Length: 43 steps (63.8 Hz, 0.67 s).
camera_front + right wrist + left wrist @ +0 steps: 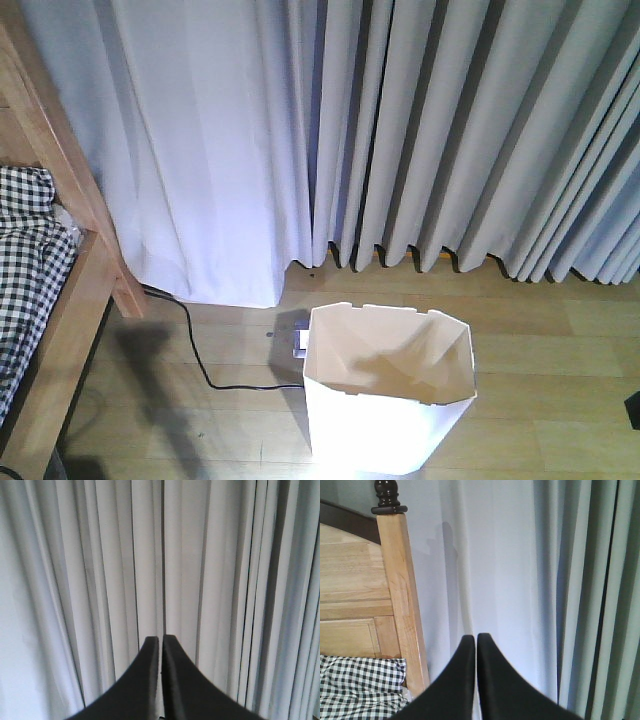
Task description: Move trash bin to bedside with robot
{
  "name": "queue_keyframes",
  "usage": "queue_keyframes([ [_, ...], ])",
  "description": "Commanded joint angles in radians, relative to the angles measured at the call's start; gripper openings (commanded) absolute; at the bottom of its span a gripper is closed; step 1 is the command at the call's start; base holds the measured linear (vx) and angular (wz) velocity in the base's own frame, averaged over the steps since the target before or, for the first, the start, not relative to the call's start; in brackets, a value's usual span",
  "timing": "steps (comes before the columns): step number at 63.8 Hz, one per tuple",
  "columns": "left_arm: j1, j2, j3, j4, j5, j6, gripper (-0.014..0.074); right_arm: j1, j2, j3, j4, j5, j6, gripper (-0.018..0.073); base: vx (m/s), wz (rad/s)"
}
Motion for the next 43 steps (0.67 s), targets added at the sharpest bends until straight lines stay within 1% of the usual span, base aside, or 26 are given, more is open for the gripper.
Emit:
queue_keyframes([
  [1,-0.006,-0.008,0.012,-0.009,-0.074,-0.014,-0.0006,0.003,-0.013,0.002,-0.007,-0.068,-0.002,-0.0008,0.00,0.00],
  [43,-0.006,-0.008,0.012,-0.009,-0.074,-0.014,-0.0006,0.003,-0.013,0.002,-0.007,-0.068,-0.002,-0.0008,0.00,0.00],
])
